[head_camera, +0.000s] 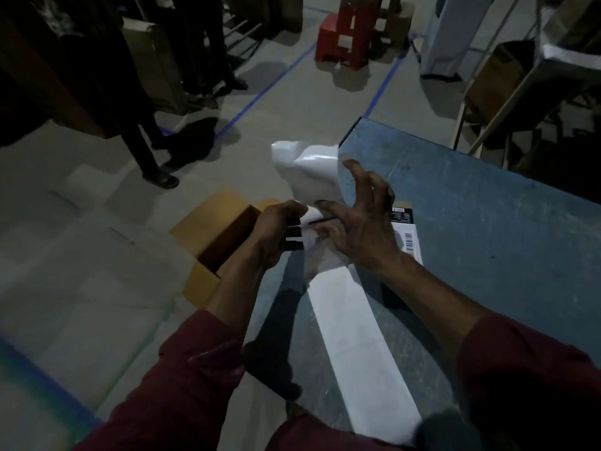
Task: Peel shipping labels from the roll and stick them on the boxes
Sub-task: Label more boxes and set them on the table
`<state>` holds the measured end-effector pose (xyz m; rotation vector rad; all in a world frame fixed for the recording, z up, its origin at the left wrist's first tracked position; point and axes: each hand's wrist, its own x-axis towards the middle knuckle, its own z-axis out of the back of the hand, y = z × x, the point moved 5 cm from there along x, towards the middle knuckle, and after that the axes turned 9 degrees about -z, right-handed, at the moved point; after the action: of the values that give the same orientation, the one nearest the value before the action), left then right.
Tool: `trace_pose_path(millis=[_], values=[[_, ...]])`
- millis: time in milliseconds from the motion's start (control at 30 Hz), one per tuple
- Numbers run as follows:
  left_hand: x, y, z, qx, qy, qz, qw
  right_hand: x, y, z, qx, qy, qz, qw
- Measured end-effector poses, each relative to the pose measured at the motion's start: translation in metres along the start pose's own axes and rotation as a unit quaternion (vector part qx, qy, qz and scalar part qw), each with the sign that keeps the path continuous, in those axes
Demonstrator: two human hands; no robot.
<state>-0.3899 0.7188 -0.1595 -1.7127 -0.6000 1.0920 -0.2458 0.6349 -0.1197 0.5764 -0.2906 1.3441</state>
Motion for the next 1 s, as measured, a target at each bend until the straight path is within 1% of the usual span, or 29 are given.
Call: trace_pose_path(millis=[133, 333, 400, 467, 533, 633, 700, 733, 800, 900, 933, 1000], values=[[-0.001, -0.001, -0.001, 0.008, 0.015, 0.013, 1.000, -0.002, 0.014, 0.002, -0.007, -0.008, 0.060, 0.998], [-0.008, -0.005, -0.005, 0.006, 0.023, 0.057, 0.998, -0.008, 0.015, 0.002, 0.032, -0.035, 0.075, 0.996], [-0.010, -0.006, -0.006, 0.005, 0.026, 0.062, 0.998, -0.007, 0.014, 0.005, 0.059, -0.035, 0.052, 0.996], [-0.009, -0.006, -0.005, 0.006, 0.009, 0.046, 0.999, -0.003, 0.006, 0.000, 0.093, -0.001, -0.006, 0.996], [-0.005, -0.007, -0.001, 0.001, -0.036, -0.004, 0.999, 0.000, -0.003, -0.007, 0.129, 0.053, -0.059, 0.989], [-0.002, -0.010, 0.008, -0.016, -0.089, -0.082, 0.993, 0.004, -0.008, -0.009, 0.201, 0.133, -0.113, 0.964], [-0.001, -0.007, 0.012, -0.002, -0.097, -0.090, 0.991, 0.008, -0.011, -0.008, 0.235, 0.169, -0.130, 0.948], [-0.001, -0.005, 0.013, -0.001, -0.095, -0.083, 0.992, 0.010, -0.010, -0.008, 0.237, 0.180, -0.117, 0.948], [0.001, 0.002, 0.012, -0.035, -0.075, -0.059, 0.995, 0.013, -0.008, -0.007, 0.227, 0.188, -0.067, 0.953], [0.006, 0.015, 0.011, -0.110, -0.049, 0.019, 0.993, 0.013, -0.004, -0.008, 0.186, 0.179, 0.006, 0.966], [0.005, 0.017, 0.010, -0.115, -0.046, 0.046, 0.991, 0.013, -0.002, -0.008, 0.165, 0.174, 0.024, 0.970], [0.003, 0.019, 0.010, -0.104, -0.045, 0.072, 0.991, 0.010, 0.002, -0.008, 0.128, 0.162, 0.063, 0.976]])
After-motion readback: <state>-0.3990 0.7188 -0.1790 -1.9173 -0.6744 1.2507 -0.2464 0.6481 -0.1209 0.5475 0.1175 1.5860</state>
